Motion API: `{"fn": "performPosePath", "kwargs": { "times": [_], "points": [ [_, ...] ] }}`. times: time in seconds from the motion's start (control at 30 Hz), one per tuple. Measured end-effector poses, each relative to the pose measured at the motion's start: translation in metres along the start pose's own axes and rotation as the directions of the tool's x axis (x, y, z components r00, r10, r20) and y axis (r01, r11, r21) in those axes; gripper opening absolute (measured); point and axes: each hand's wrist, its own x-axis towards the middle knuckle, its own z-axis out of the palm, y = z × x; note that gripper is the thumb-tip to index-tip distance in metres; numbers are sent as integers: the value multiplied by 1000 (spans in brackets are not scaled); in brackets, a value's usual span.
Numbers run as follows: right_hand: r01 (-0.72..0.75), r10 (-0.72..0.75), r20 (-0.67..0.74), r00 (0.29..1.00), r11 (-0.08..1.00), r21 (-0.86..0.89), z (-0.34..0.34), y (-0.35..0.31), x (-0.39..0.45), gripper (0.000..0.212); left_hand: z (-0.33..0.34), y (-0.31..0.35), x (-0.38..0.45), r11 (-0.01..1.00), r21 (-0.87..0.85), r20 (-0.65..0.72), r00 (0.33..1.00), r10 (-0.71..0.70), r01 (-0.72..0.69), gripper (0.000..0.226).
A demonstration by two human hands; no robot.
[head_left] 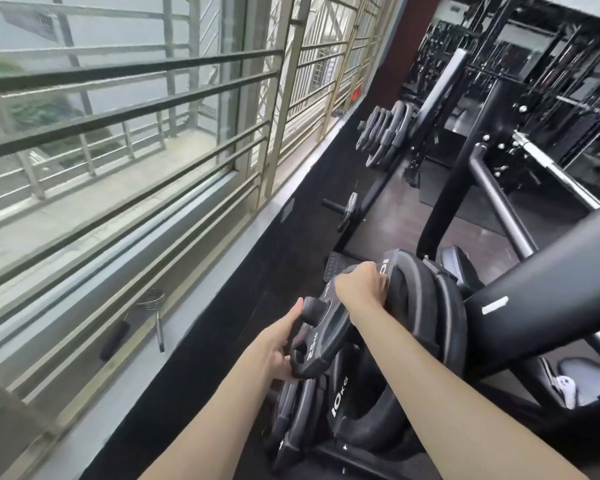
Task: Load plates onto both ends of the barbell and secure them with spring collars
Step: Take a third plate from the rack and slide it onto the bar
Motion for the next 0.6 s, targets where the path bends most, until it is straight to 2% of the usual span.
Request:
{"fn": "performPosePath", "kwargs": {
  "times": [0.13, 0.2, 0.27, 0.33, 0.4, 0.5, 0.6],
  "points": [
    [85, -87, 69, 994, 996, 39, 8, -10, -6, 25, -7, 9, -5, 988, 145, 16, 998, 55, -57, 71],
    [142, -161, 146, 976, 980, 136, 13, -9, -8, 41, -15, 15, -5, 966, 190, -43, 981, 188, -177, 74],
    [181, -244, 242, 939, 950, 255, 17, -11, -11, 60, -29, 26, -10, 914, 220, -151, 914, 377, -341, 85],
    [185, -293, 259, 920, 910, 372, 15, -17, -13, 63, -40, 43, -23, 836, 253, -206, 818, 538, -486, 89],
    [161, -291, 215, 932, 866, 473, 4, -26, -14, 56, -43, 61, -41, 771, 276, -234, 738, 633, -574, 90],
    [170, -255, 64, 965, 791, 588, -27, -35, -17, 9, -28, 83, -79, 669, 238, -256, 619, 743, -705, 79],
    [203, -186, -95, 978, 739, 642, -71, -28, -23, 25, 7, 90, -106, 568, 229, -173, 541, 823, -791, 67]
  ]
}}
